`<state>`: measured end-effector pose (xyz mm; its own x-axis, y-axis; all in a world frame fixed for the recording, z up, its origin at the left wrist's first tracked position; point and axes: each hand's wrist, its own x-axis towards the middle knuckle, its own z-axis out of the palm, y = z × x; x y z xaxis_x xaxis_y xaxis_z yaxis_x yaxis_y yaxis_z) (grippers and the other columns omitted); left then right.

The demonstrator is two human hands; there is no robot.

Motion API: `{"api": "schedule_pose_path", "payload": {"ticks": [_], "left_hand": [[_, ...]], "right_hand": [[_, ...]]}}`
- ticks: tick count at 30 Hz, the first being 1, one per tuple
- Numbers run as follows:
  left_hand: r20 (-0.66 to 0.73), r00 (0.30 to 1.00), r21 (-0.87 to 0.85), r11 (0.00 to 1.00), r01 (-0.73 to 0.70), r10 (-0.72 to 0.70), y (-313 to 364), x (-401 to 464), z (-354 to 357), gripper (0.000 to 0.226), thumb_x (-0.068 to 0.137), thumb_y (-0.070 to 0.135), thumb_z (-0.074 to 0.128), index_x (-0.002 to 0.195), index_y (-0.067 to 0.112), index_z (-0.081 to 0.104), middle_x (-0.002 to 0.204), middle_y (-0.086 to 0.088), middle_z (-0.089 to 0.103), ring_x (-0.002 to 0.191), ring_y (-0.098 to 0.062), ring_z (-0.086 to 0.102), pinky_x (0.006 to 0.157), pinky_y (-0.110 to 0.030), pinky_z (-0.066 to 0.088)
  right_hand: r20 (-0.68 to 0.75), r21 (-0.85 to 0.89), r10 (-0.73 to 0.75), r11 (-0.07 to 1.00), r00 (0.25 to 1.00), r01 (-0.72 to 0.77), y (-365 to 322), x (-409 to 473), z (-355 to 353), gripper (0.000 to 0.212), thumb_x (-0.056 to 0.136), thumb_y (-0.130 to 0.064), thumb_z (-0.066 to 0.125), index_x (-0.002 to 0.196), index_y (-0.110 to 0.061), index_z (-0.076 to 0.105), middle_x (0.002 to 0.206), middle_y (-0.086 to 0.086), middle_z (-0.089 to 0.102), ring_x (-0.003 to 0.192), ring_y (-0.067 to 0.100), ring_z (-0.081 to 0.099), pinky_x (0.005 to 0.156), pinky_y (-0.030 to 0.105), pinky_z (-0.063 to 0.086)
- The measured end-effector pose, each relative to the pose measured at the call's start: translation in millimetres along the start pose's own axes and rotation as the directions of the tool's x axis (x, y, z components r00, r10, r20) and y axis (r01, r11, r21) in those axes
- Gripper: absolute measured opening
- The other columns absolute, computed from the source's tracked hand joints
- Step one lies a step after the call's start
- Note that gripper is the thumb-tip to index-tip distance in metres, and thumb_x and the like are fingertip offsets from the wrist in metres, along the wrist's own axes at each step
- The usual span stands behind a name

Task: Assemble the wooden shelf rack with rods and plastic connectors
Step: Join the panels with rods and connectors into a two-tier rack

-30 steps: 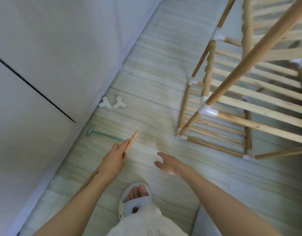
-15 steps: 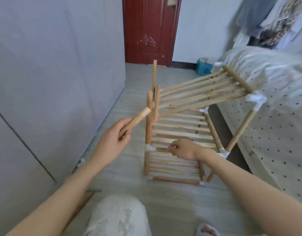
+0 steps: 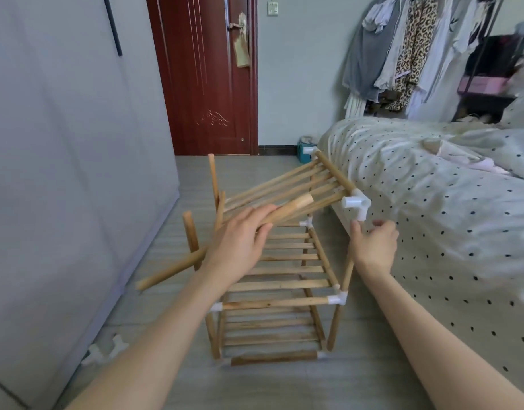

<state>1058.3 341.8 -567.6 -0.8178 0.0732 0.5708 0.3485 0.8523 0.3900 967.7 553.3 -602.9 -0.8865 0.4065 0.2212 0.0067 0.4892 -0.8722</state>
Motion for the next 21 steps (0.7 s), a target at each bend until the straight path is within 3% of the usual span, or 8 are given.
{"api": "schedule_pose_path", "payload": {"ticks": [3,6,11,14,18,21], "left_hand": [[0.019,1.000,0.059,0.998,0.005,-0.006,-2.8,7.5,4.0,0.039,0.096,0.022,0.048,0.135,0.027,0.047,0.124,0.005,0.056,0.110,-0.011,0.053,0.088,-0.026,0.044],[0.069,0.998,0.116,0.993,0.002,-0.010,-6.8,13.7,-0.2,0.039,0.096,0.021,0.047,0.135,0.030,0.047,0.118,0.006,0.056,0.108,-0.011,0.051,0.087,-0.025,0.041],[0.063,0.997,0.123,0.992,0.026,-0.034,-9.6,19.8,-7.9,0.039,0.097,0.023,0.045,0.135,0.029,0.046,0.116,0.005,0.056,0.110,-0.011,0.048,0.094,-0.030,0.042],[0.051,0.999,0.119,0.993,0.005,-0.011,-9.5,18.3,-8.3,0.039,0.096,0.022,0.046,0.134,0.028,0.047,0.115,0.006,0.056,0.108,-0.009,0.047,0.095,-0.031,0.041],[0.050,0.999,0.119,0.993,-0.022,0.016,-8.1,22.8,-2.6,0.038,0.096,0.023,0.047,0.133,0.030,0.048,0.105,0.011,0.052,0.096,-0.003,0.038,0.084,-0.024,0.037],[0.088,0.994,0.136,0.988,-0.070,0.058,0.8,28.8,7.4,0.038,0.095,0.023,0.048,0.132,0.031,0.049,0.103,0.007,0.056,0.098,-0.008,0.045,0.087,-0.027,0.040]], "right_hand": [[0.092,0.061,-0.062,0.997,0.994,0.057,-1.8,16.1,2.3,0.060,0.090,-0.034,0.056,0.137,-0.005,0.032,0.133,0.012,0.045,0.120,0.029,0.045,0.098,0.043,0.039],[0.149,0.141,-0.126,0.984,0.981,0.105,-5.5,20.0,14.2,0.044,0.095,-0.028,0.047,0.132,-0.006,0.035,0.109,0.003,0.049,0.096,0.018,0.046,0.082,0.034,0.039],[0.071,0.208,-0.098,0.975,0.993,0.082,-3.9,17.8,29.9,0.021,0.099,-0.024,0.034,0.107,-0.005,0.038,0.077,-0.001,0.046,0.075,0.020,0.047,0.064,0.032,0.035],[0.099,0.184,-0.175,0.971,0.980,0.155,1.3,8.5,28.1,0.018,0.099,-0.028,0.034,0.098,-0.009,0.035,0.076,-0.004,0.045,0.067,0.012,0.046,0.053,0.027,0.032],[0.135,0.181,-0.236,0.961,0.962,0.210,6.0,-2.7,19.4,0.020,0.099,-0.030,0.035,0.097,-0.010,0.037,0.075,-0.007,0.044,0.064,0.006,0.046,0.051,0.022,0.031],[0.152,0.181,-0.250,0.958,0.956,0.222,8.8,-6.9,13.0,0.020,0.098,-0.032,0.036,0.099,-0.012,0.039,0.077,-0.008,0.045,0.066,0.005,0.047,0.051,0.020,0.032]]}}
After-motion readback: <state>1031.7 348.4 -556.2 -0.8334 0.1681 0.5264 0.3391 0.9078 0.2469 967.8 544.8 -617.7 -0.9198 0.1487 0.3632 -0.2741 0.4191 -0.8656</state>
